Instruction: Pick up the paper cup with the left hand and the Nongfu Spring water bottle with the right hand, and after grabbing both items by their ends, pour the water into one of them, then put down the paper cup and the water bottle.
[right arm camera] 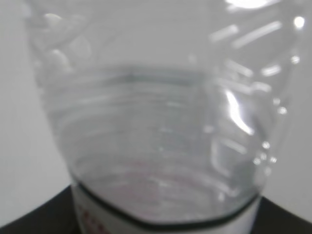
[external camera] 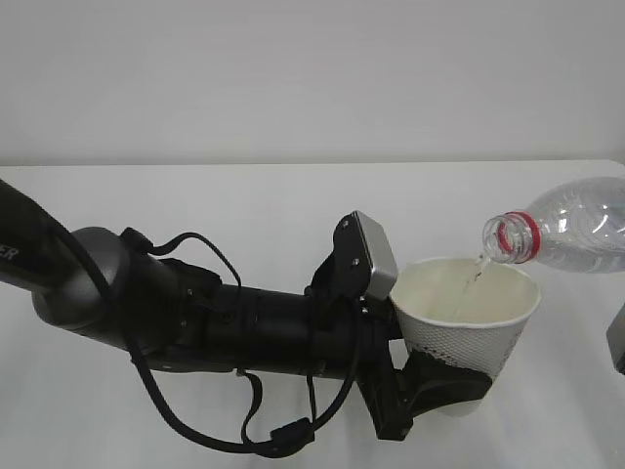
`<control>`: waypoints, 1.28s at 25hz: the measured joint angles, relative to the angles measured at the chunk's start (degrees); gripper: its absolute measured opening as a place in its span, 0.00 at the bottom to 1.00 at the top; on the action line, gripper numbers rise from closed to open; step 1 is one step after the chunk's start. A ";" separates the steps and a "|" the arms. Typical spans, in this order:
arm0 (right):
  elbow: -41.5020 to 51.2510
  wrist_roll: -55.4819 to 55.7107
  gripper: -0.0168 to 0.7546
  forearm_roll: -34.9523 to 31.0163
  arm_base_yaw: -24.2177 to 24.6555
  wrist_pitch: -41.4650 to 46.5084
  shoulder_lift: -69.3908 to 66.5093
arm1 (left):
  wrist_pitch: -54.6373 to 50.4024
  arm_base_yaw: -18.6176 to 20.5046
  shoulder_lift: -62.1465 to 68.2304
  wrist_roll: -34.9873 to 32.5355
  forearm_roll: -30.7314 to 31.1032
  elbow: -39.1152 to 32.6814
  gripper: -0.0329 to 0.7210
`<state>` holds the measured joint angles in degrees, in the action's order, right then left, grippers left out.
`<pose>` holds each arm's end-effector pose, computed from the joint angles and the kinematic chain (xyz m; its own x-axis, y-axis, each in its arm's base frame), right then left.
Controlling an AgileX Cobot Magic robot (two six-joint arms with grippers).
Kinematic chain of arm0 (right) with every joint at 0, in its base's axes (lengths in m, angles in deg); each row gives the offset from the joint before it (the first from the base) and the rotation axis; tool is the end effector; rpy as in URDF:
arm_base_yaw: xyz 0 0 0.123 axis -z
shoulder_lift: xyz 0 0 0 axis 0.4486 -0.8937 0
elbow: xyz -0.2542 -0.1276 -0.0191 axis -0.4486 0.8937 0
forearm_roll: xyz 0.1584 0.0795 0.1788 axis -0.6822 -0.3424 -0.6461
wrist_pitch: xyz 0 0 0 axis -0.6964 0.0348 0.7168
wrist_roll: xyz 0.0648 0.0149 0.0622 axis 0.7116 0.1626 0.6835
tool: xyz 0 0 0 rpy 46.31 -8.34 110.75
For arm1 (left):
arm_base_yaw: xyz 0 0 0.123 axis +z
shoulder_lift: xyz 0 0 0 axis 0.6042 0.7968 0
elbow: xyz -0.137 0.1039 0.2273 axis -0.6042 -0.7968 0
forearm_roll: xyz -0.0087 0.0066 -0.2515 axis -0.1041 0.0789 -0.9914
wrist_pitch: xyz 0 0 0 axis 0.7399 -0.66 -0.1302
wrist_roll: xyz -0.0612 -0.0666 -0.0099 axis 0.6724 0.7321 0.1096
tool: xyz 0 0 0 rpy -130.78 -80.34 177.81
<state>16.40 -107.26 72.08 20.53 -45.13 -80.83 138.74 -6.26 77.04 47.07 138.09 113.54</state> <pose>0.1805 0.0222 0.2004 0.1362 -0.9883 -0.0682 -0.0301 0.0646 -0.9975 0.2412 -0.3105 0.1101 -0.1688 0.2361 -0.9570 0.9835 0.1052 -0.1475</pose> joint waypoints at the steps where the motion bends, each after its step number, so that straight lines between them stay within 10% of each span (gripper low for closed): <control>1: 0.00 0.00 0.53 0.00 0.00 0.00 0.00 | 0.00 0.00 0.00 0.00 0.00 0.00 0.69; 32: 0.00 -0.12 0.53 0.00 0.00 0.00 0.00 | 0.00 0.00 0.00 0.00 0.00 0.00 0.69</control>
<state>16.40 -107.39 72.08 20.53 -45.13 -80.83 138.74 -6.26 77.04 47.07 138.09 113.54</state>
